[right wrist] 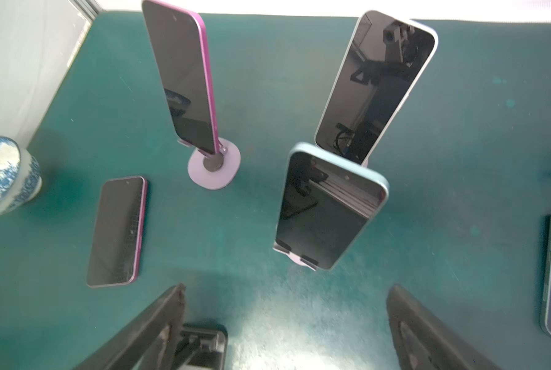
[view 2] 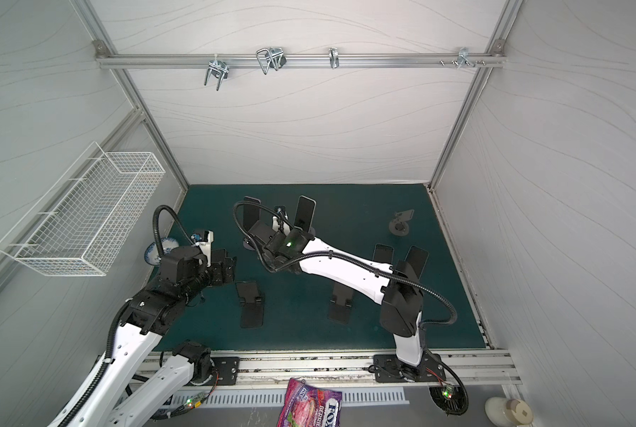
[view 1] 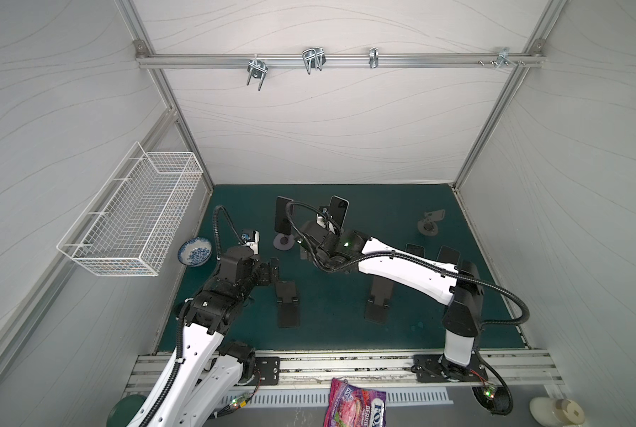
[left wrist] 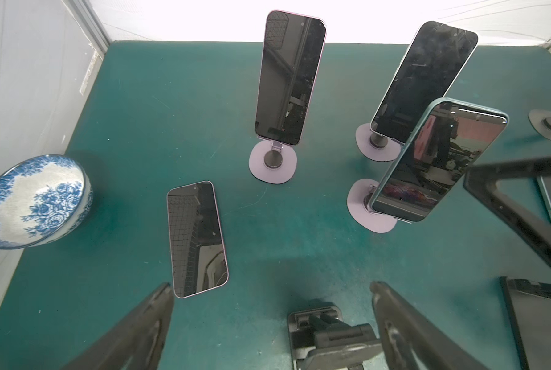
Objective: Remove the phone from the phone stand
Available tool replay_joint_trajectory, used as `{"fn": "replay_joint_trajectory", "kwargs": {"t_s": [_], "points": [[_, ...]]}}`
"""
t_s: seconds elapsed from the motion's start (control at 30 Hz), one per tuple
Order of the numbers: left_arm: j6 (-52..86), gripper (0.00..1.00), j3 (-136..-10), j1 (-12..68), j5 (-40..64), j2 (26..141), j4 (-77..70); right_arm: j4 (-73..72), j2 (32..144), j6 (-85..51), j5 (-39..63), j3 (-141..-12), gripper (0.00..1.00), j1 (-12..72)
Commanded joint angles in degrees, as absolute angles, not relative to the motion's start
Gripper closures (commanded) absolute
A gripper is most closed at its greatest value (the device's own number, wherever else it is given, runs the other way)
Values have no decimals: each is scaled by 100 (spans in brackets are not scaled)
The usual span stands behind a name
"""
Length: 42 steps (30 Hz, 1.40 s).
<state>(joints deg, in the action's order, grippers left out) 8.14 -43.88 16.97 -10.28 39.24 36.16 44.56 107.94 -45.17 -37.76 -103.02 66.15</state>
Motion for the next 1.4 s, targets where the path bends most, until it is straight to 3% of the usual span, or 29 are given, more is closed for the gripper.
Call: {"fn": "replay_joint_trajectory", "kwargs": {"t_s": [0.0, 1.37], "points": [[765, 3, -4421, 1775, -1220, 3992, 3625, 4769, 10907, -4490, -4104, -10608, 1, 6652], [749, 3, -4386, 1937, -1658, 3892, 3666, 5057, 11070, -5216, -3780, -10352, 2, 6568]]}}
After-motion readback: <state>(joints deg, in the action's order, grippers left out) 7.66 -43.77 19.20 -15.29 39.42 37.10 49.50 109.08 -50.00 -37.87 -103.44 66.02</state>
